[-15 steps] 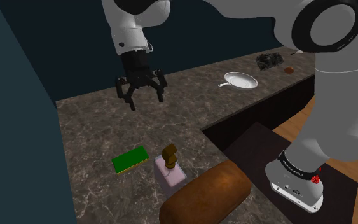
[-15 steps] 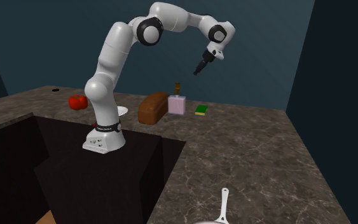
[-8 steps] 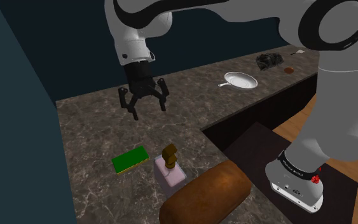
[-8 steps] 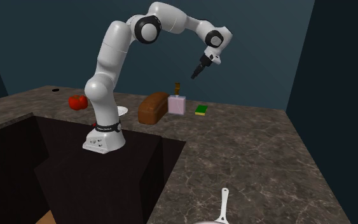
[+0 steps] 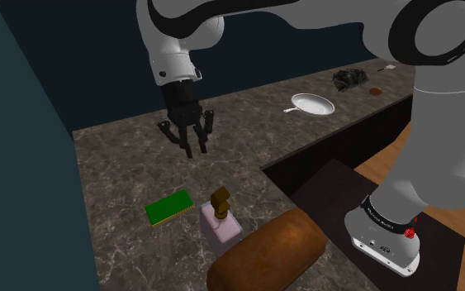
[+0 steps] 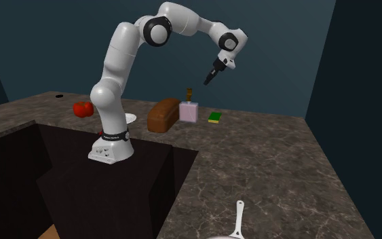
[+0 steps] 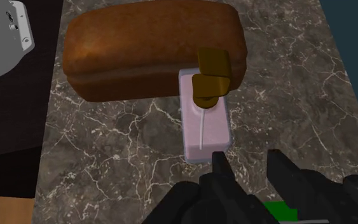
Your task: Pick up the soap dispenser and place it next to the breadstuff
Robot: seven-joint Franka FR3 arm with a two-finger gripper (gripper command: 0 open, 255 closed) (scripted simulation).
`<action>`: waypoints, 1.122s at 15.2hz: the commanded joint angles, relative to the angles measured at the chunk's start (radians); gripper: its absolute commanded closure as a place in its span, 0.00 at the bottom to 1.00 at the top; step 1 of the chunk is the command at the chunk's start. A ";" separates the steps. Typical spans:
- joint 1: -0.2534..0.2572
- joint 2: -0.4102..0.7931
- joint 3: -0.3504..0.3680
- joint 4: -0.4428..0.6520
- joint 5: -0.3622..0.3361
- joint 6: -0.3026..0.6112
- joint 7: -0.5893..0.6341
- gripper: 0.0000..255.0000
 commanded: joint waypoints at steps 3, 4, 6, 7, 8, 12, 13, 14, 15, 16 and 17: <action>0.000 0.000 0.000 0.000 0.000 0.000 0.000 1.00; 0.000 0.000 0.000 0.000 0.000 0.000 0.000 1.00; 0.000 0.000 0.000 0.000 0.000 0.000 0.000 1.00; 0.000 0.000 0.000 0.000 0.000 0.000 0.000 1.00; 0.000 0.000 0.000 0.000 0.000 0.000 0.000 1.00; 0.023 -0.112 0.008 -0.219 -0.023 0.179 -0.015 0.00; 0.033 -0.142 0.011 -0.283 -0.031 0.237 -0.016 0.00; 0.043 -0.169 0.015 -0.343 -0.041 0.294 -0.014 0.00; 0.053 -0.193 0.019 -0.400 -0.050 0.352 -0.011 0.00; 0.064 -0.213 0.023 -0.454 -0.061 0.409 -0.005 0.00; 0.076 -0.231 0.028 -0.506 -0.074 0.466 0.003 0.00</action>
